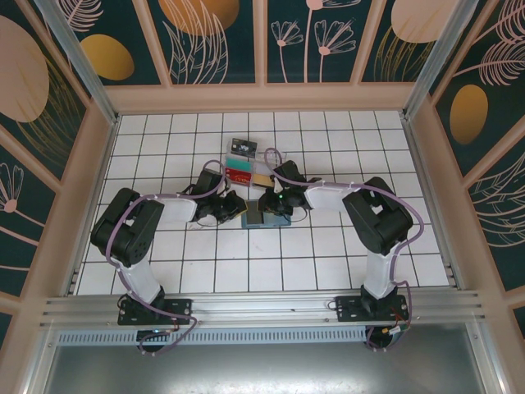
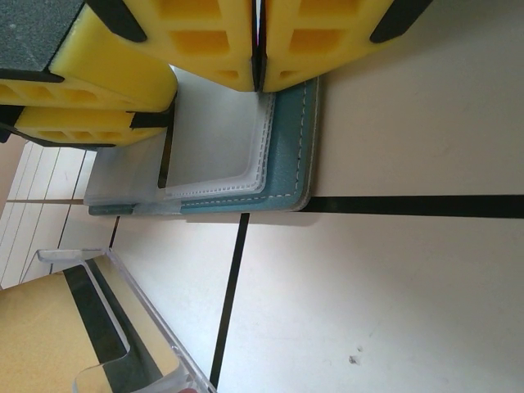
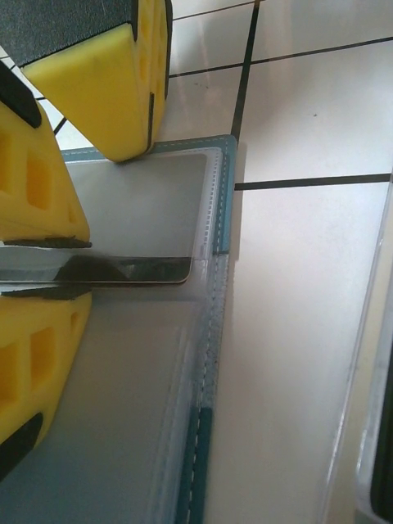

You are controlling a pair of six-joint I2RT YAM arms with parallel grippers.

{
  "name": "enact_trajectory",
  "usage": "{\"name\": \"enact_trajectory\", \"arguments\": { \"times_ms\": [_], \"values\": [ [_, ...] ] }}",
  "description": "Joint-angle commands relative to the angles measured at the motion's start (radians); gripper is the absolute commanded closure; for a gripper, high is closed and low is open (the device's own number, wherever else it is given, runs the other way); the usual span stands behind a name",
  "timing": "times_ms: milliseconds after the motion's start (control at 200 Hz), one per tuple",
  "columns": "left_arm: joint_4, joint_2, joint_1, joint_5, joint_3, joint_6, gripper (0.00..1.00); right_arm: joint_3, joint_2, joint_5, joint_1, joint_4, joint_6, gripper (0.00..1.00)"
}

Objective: Take the credit cards out of the card holder

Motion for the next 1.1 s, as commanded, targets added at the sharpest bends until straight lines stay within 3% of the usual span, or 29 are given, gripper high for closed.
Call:
{"name": "enact_trajectory", "arguments": {
  "times_ms": [0,195,601,696,746,1091],
  "values": [
    [-0.037,0.034,-0.005,-0.018,-0.007,0.019,0.87,0.011,0.038,-0.019,0.010,-0.024,-0.030,0.77],
    [-0.027,0.044,-0.014,-0.002,-0.009,0.020,0.88,0.003,0.036,-0.082,0.011,0.031,-0.042,0.84],
    [0.003,0.065,-0.049,0.011,-0.020,-0.002,0.90,0.023,0.069,-0.065,0.012,0.016,-0.041,0.84],
    [-0.011,0.059,-0.049,-0.002,-0.017,0.002,0.90,0.022,0.066,-0.060,0.012,0.015,-0.036,0.95],
    [-0.024,0.051,-0.049,-0.013,-0.009,0.007,0.89,0.019,0.056,-0.062,0.011,0.016,-0.037,1.00],
    [-0.095,0.026,-0.049,-0.074,0.053,0.041,0.75,-0.060,-0.078,-0.114,-0.040,0.002,-0.036,1.00]
  ]
}}
